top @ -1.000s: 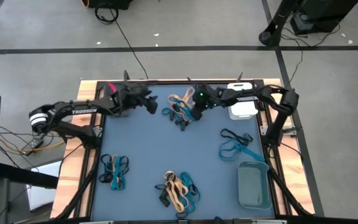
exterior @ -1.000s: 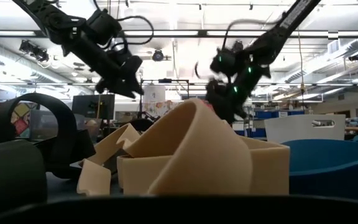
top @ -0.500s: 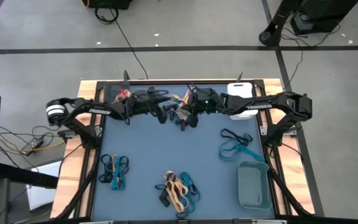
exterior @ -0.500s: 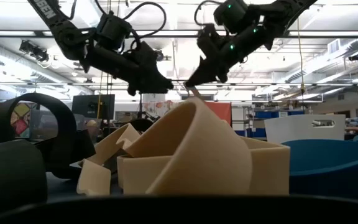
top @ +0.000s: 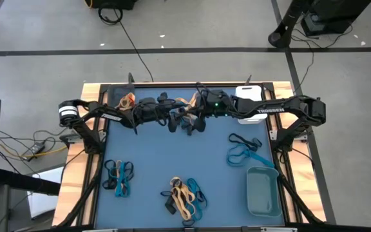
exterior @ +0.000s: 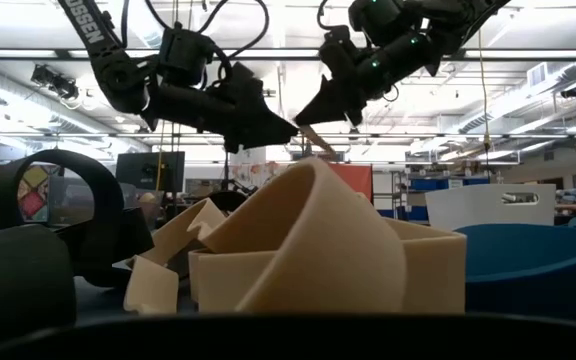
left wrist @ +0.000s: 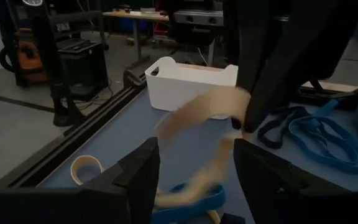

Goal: Sort rubber bands into baskets
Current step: Put the yellow rubber band into the black bin

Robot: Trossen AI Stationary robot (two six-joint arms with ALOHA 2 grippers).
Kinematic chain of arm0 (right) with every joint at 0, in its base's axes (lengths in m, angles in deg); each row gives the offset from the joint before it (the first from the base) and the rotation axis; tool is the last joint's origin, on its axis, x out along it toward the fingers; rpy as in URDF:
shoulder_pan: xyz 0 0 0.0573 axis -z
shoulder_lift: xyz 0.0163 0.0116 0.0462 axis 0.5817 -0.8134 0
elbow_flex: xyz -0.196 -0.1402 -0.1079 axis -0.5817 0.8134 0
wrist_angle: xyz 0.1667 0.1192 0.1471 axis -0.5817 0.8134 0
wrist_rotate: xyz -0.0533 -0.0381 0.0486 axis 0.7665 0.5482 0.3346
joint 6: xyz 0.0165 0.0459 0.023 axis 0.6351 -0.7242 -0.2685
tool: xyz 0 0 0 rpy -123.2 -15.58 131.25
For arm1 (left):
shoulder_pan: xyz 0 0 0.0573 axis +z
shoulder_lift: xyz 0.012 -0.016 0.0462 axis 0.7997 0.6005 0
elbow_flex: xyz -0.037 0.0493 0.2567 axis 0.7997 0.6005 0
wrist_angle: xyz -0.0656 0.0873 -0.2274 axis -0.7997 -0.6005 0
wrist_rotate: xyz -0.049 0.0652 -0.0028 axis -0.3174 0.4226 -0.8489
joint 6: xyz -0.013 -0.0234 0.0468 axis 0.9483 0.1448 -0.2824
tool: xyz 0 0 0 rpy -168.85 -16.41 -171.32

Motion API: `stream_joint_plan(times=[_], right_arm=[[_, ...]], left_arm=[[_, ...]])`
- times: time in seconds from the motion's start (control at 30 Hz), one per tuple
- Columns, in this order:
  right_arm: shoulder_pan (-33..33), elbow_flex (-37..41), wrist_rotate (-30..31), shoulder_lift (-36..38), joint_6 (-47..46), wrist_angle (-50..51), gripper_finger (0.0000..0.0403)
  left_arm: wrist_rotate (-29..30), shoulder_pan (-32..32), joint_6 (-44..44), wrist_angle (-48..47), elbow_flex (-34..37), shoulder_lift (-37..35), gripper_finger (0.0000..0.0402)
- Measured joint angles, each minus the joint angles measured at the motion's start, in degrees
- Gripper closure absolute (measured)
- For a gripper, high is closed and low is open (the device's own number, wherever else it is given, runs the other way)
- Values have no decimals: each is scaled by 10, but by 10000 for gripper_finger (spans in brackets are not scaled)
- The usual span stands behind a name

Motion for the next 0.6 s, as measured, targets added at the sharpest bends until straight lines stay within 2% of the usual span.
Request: stream_joint_plan(times=[0.37,0.47,0.6], right_arm=[[-2,0,-60,0,-2,-43,398],[-10,0,-62,0,-1,-52,398],[-16,0,-63,0,1,-59,398]], left_arm=[[0,0,-18,13,0,0,197],[0,0,-19,13,0,0,217],[0,0,-28,13,0,0,271]])
